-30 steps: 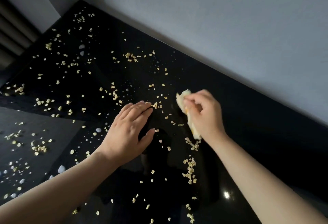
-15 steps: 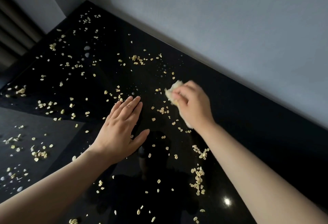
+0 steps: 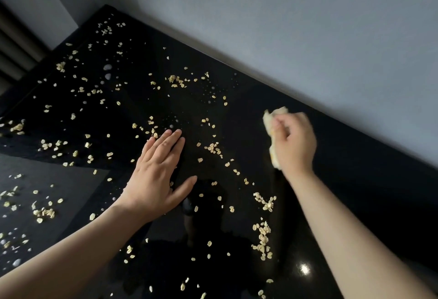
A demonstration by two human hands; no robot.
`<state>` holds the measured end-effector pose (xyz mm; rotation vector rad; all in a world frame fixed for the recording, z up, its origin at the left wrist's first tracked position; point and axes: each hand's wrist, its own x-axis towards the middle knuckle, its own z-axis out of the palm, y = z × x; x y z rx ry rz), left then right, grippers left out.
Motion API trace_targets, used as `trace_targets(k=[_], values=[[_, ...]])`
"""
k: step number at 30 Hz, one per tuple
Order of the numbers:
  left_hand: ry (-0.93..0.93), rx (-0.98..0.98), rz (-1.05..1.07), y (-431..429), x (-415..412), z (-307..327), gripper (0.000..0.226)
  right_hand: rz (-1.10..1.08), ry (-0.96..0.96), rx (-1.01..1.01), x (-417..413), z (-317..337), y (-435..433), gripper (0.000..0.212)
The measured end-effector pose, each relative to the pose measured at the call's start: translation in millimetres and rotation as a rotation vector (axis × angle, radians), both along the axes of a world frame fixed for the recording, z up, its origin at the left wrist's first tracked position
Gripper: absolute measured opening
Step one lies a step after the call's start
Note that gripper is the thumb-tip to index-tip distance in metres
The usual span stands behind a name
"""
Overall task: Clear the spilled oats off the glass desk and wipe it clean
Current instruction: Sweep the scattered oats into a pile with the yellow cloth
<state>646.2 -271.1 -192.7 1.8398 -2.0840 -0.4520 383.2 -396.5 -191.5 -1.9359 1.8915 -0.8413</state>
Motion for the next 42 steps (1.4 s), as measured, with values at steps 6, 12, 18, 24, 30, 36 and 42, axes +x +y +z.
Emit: trace_targets(k=[6, 12, 18, 24, 30, 36, 42], values=[[0.008, 0.009, -0.011, 0, 2, 0, 0.081, 0.37, -0.158, 0.085, 36, 14, 61, 0.013], [0.023, 0.002, -0.02, 0, 3, -1, 0.082, -0.01, -0.145, -0.01, 28, 25, -51, 0.012], [0.021, -0.004, -0.014, -2, 3, 3, 0.079, -0.176, 0.039, 0.016, 76, 5, -109, 0.018], [0.142, 0.015, 0.018, -21, 25, 20, 0.061, 0.289, 0.038, -0.007, 122, 2, -39, 0.011], [0.108, -0.063, 0.028, -41, 68, 28, 0.054, 0.43, -0.166, 0.215, 103, 33, 17, 0.007], [0.029, -0.017, 0.015, -53, 90, 18, 0.065, 0.022, -0.074, 0.031, 109, 30, -93, 0.014], [0.059, 0.014, -0.015, -56, 99, 11, 0.067, 0.049, 0.147, -0.057, 153, -2, -92, 0.015]])
